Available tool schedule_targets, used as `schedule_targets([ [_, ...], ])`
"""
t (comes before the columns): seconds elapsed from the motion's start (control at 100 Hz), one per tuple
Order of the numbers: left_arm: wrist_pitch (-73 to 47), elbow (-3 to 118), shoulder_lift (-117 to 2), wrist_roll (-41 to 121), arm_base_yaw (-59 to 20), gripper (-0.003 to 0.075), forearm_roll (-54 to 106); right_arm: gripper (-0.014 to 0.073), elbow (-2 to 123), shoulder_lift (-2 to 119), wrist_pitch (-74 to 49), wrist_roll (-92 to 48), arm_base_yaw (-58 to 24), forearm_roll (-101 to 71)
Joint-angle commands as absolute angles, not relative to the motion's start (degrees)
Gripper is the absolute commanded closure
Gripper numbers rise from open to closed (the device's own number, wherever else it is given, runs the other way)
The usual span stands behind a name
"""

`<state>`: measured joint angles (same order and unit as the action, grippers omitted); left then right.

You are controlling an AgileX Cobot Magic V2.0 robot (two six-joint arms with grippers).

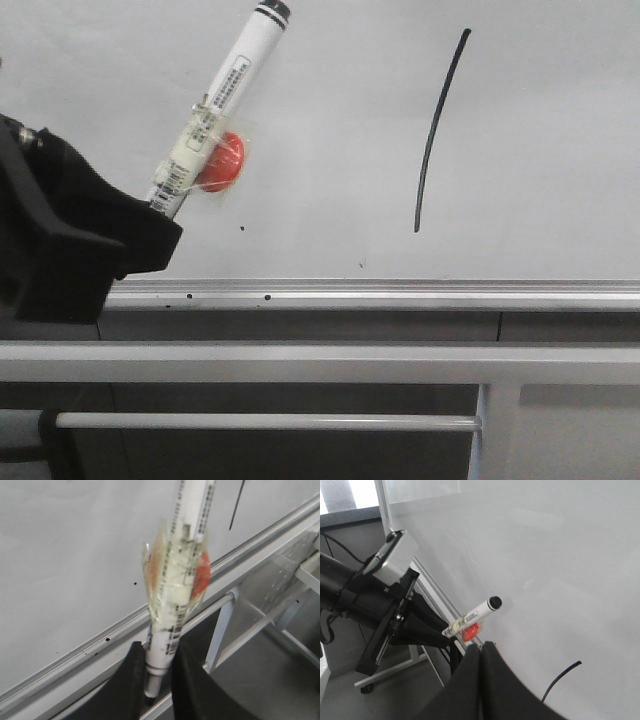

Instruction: Write number 1 on whiteboard

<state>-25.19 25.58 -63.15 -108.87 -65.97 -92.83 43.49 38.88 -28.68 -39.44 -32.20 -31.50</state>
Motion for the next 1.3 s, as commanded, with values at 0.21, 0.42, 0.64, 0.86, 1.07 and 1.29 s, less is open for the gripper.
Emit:
schedule_targets([
  [0.21,-56.01,22.72,-62.5,-131.53,-85.15,0.0741,-97.46,0.0657,42.32,37.78,-25.69,-40.24,-32.03,-31.07],
  [0.42,-65.87,20.63,-65.46,-143.39,-91.49,0.0741,-97.55,0.0657,42.32,37.78,-25.57,-40.24,-32.03,-28.79],
  [0.64,-71.6,20.48,-75.77,-157.27,-91.49,0.0741,-99.29,0.0657,42.32,37.78,-25.61,-40.24,-32.03,-28.79],
  [0.86,-71.6,20.6,-81.63,-163.19,-91.49,0.0741,-103.05,0.0657,42.32,37.78,-25.98,-40.24,-32.03,-26.5],
  [1.07,-71.6,20.6,-81.77,-167.03,-87.73,0.0741,-104.25,0.0657,42.32,37.78,-25.98,-40.24,-32.03,-24.04],
  [1.29,-71.35,22.44,-83.25,-167.14,-84.22,0.0741,-105.73,0.0657,42.32,37.78,-25.98,-40.24,-32.03,-23.96],
])
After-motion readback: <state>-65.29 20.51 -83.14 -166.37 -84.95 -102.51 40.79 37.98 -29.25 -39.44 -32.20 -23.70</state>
